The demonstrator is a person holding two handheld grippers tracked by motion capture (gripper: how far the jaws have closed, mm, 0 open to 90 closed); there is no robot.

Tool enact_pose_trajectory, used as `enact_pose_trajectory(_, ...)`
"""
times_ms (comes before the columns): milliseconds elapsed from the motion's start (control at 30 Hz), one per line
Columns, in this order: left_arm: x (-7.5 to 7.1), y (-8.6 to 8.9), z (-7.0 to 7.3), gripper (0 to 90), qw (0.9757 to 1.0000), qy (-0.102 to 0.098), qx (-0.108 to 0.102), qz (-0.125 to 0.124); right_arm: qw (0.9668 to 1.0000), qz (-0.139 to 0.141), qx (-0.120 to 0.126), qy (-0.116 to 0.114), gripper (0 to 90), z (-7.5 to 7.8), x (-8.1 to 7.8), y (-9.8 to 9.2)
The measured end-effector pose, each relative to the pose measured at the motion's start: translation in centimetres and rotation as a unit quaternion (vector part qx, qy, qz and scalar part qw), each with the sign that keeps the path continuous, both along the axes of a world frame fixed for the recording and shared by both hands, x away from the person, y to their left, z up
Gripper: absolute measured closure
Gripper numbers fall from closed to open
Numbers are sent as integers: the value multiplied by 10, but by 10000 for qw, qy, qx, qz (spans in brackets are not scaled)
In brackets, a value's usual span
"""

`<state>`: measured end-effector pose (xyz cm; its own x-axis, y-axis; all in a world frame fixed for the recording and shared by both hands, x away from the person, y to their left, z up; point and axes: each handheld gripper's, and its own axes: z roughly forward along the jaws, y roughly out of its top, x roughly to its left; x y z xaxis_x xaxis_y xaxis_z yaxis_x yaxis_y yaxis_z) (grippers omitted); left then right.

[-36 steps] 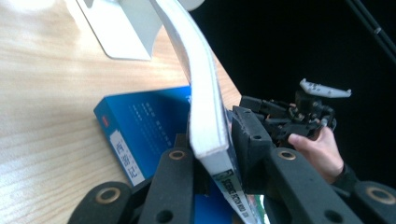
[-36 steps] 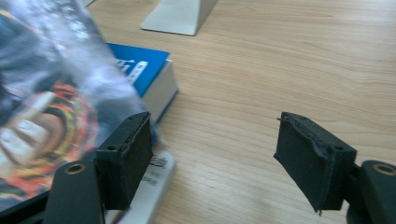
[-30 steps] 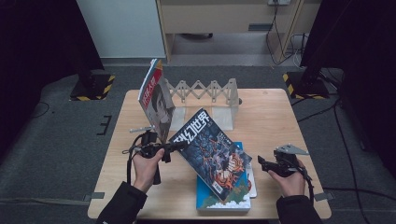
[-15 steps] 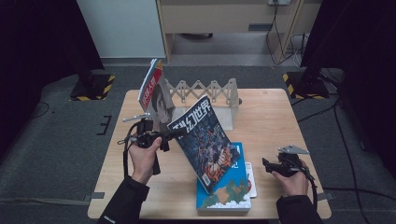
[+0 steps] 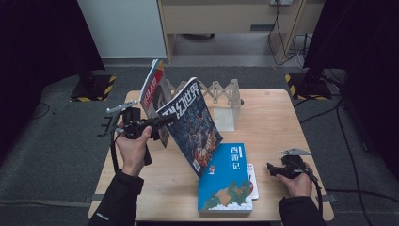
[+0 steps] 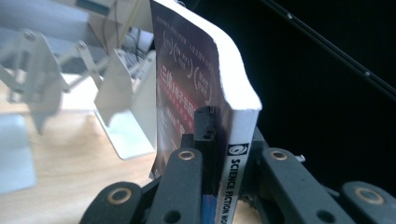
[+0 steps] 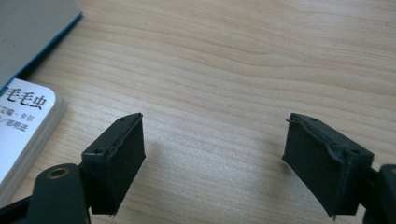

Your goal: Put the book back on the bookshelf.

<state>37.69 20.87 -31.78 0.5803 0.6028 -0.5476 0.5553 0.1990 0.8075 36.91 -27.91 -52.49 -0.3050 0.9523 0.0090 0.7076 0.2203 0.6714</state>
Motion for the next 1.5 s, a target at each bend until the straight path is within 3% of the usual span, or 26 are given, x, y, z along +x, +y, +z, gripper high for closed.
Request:
enact_pose_trajectory(167,2,13,12,819,9995,-89,99,270,9999,64,-49,112,187,-3,1,1)
enact_pose_trajectory(333,5,25,23,819,9983,-165,233,507,10000,61,-43,45,160,-5,0,2)
enact_pose_trajectory(467,7,32,35,819,9955,-329,490,744,10000,85,-18,-27,144,-7,-1,1)
enact_pose_trajectory(733,16,40,53,819,9876,-580,815,1213,9998,45,26,-169,100,-10,-2,0)
enact_pose_trajectory(767,19,41,56,819,9851,-621,911,1319,9999,33,33,-165,97,-10,-2,0)
enact_pose_trajectory(900,27,42,60,819,9806,-675,1049,1511,9998,43,51,-211,81,-12,-3,0)
enact_pose_trajectory(1067,39,37,59,819,9740,-693,1301,1722,9996,58,54,-255,69,-13,-3,0)
enact_pose_trajectory(1133,42,35,58,819,9727,-690,1365,1748,9996,48,77,-249,63,-13,-3,1)
enact_pose_trajectory(1267,52,30,57,819,9696,-673,1387,1898,9997,94,71,-231,51,-13,-3,1)
enact_pose_trajectory(1500,66,19,51,819,9620,-752,1483,2165,9996,116,77,-259,46,-14,-3,0)
